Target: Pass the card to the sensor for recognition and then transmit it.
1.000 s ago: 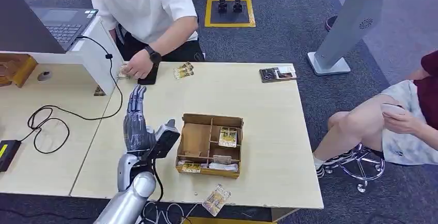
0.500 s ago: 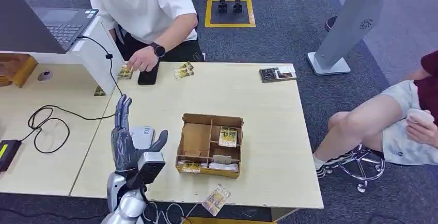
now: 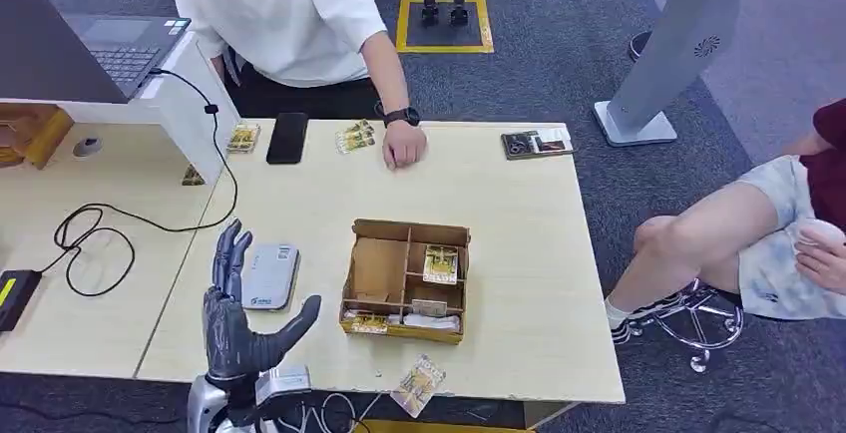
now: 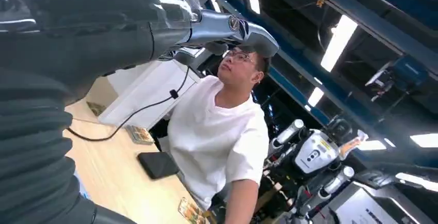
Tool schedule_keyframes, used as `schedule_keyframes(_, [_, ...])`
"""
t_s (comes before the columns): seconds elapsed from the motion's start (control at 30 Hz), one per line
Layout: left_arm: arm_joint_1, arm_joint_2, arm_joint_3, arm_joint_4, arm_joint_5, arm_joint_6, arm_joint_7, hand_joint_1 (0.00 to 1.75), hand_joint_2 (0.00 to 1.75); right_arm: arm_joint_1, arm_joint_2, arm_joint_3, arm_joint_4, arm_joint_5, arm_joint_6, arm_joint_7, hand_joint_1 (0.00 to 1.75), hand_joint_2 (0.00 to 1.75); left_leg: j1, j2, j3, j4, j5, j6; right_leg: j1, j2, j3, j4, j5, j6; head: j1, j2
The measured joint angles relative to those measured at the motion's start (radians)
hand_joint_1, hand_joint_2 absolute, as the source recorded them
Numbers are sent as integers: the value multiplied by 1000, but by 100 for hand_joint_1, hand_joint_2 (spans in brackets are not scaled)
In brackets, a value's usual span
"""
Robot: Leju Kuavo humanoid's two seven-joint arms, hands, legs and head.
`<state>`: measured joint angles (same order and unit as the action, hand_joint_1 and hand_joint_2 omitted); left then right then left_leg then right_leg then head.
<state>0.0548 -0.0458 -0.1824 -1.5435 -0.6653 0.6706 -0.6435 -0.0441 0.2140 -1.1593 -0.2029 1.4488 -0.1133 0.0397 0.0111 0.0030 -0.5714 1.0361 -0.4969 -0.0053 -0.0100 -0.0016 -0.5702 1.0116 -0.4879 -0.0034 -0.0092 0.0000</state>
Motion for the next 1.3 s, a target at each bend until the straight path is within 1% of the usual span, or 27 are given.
schedule_keyframes(0.1, [23, 13, -3, -3, -61, 0, 3, 0, 175, 1, -1, 0, 0, 0, 1, -2, 0, 175, 0, 0, 0, 0, 0, 0, 0, 0, 0, 0, 0, 0, 0, 0])
schedule_keyframes(0.23, [45, 21, -3, -3, -178, 0, 5, 0, 175, 3, -3, 0, 0, 0, 5, -2, 0, 175, 0, 0, 0, 0, 0, 0, 0, 0, 0, 0, 0, 0, 0, 0])
schedule_keyframes(0.33, [53, 27, -7, -3, -221, 0, 16, 0, 175, 4, -6, 0, -1, 0, 8, -2, 0, 175, 0, 0, 0, 0, 0, 0, 0, 0, 0, 0, 0, 0, 0, 0])
schedule_keyframes(0.53, [71, 58, -56, -3, -332, 0, 56, 0, 175, 6, -10, 0, -2, 1, 8, -2, 0, 175, 0, 0, 0, 0, 0, 0, 0, 0, 0, 0, 0, 0, 0, 0])
schedule_keyframes(0.63, [74, 77, -81, -3, -362, 0, 72, 0, 175, 7, -11, 0, -2, 2, 10, -2, 0, 175, 0, 0, 0, 0, 0, 0, 0, 0, 0, 0, 0, 0, 0, 0])
schedule_keyframes(0.67, [74, 87, -89, -3, -369, 0, 89, 0, 175, 7, -12, 0, -2, 2, 10, -2, 0, 175, 0, 0, 0, 0, 0, 0, 0, 0, 0, 0, 0, 0, 0, 0])
schedule_keyframes(0.73, [69, 121, -126, -3, -375, -1, 150, 0, 175, 7, -13, 0, -2, 2, 11, -2, 0, 175, 0, 0, 0, 0, 0, 0, 0, 0, 0, 0, 0, 0, 0, 0])
schedule_keyframes(0.77, [62, 148, -156, -3, -375, -3, 193, 0, 175, 7, -13, 0, -2, 2, 11, -2, 0, 175, 0, 0, 0, 0, 0, 0, 0, 0, 0, 0, 0, 0, 0, 0])
schedule_keyframes(0.83, [50, 196, -209, -3, -377, -11, 250, 0, 175, 7, -14, 0, -2, 2, 12, -2, 0, 175, 0, 0, 1, 0, 0, 0, 0, 0, 0, 0, 0, 0, 0, 0])
schedule_keyframes(0.9, [43, 233, -248, -3, -377, -16, 267, 0, 175, 7, -15, 0, -2, 2, 13, -2, 0, 175, 0, 0, 1, 0, 0, 0, 0, 0, 0, 0, 0, 0, 0, 0])
schedule_keyframes(1.0, [36, 268, -285, -3, -377, -18, 275, 0, 175, 8, -16, 0, -2, 2, 13, -2, 0, 175, 0, 0, 0, -1, 0, 0, 0, 0, 0, 0, 0, 0, 0, 0])
schedule_keyframes(1.13, [27, 295, -310, -3, -378, -23, 280, 0, 175, 8, -16, 0, -2, 2, 13, -2, 0, 175, 0, 0, 0, -1, 0, 0, 0, 0, 0, 0, 0, 0, 0, 0])
schedule_keyframes(1.3, [-2, 332, -362, -3, -398, -110, 362, 0, 175, 9, -16, 0, -2, 2, 13, -2, 0, 175, 0, 0, 0, 0, 0, 0, 0, 0, 0, 0, 0, 0, 0, 0])
